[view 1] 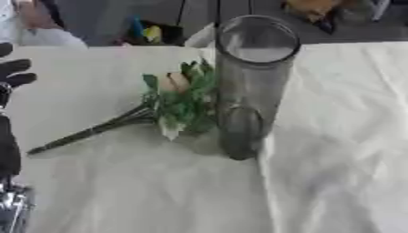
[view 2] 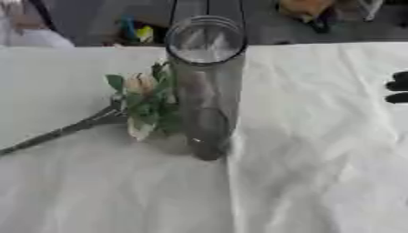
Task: Arrange flowers into the vase.
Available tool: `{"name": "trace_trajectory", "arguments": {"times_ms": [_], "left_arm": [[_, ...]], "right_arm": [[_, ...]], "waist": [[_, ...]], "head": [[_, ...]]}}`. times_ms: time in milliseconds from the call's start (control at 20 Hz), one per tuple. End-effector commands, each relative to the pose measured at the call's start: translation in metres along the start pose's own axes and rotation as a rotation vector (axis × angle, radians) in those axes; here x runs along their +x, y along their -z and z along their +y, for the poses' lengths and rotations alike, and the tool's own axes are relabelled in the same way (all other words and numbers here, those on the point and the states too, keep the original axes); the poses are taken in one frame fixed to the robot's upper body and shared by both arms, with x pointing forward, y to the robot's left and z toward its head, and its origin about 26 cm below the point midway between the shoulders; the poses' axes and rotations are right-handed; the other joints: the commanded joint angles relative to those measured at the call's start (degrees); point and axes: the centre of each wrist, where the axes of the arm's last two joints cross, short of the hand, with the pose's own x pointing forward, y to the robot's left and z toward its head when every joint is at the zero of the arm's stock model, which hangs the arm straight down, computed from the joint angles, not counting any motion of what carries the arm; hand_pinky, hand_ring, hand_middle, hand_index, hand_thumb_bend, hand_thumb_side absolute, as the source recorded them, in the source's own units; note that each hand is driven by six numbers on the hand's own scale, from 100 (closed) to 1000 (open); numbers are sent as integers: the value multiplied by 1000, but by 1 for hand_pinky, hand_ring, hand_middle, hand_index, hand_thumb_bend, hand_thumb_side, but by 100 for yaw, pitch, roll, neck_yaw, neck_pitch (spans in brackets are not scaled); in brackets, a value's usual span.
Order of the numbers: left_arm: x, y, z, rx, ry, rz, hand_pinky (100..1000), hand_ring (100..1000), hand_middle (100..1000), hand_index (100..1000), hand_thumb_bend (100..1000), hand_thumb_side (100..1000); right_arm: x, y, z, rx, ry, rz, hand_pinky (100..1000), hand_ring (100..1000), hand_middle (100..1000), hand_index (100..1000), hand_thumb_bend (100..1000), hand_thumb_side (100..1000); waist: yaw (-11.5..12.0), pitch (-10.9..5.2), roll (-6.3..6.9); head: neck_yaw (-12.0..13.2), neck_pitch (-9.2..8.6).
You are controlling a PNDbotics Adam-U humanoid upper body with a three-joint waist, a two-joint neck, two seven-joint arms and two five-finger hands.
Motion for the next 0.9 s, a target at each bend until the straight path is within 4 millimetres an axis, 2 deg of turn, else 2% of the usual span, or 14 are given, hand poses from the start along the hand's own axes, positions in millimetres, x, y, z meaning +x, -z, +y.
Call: {"name": "trace_trajectory", "arguments": {"times_ms": [50,250,400,450,500,750,850,900], "left_arm": [[6,6,2,-15,7,-33,677,701,734,816,100,999],[6,7,4,-20,18,-40,679,705,743,821,100,986],[8,14,12,-40,93,-50,677,714,758,827,100,976],[9,19,16,-54,139,-57,679,725,774,842,158,973],[11,25,20,-67,191,-63,679,729,780,858,173,965],[23,50,37,-149,457,-48,688,737,774,982,177,940],[26,55,41,-181,537,-35,697,746,781,989,179,946],[28,58,43,-203,580,-32,726,782,816,973,203,949]], "right_arm": [[5,5,-3,0,-4,-31,565,641,623,813,100,1000],[5,5,-4,1,-5,-34,565,642,623,813,100,1000],[5,5,-4,2,-8,-34,565,642,623,813,100,1000],[5,5,-5,1,-9,-32,566,643,623,813,100,1000],[5,4,-5,1,-9,-30,566,643,623,813,100,1000],[4,4,-6,3,-10,-26,567,645,624,813,100,1000],[4,4,-7,4,-10,-26,567,645,624,813,100,1000],[4,4,-7,5,-11,-25,567,646,624,813,100,1000]], "waist": [[4,-21,-63],[7,-24,-57],[16,-48,-54],[27,-70,-48],[36,-92,-43],[45,-220,2],[36,-248,18],[31,-266,32]], "head": [[-5,32],[-26,-32],[-64,-51],[-72,-38],[-73,-21],[-33,83],[-14,104],[-10,114]]}}
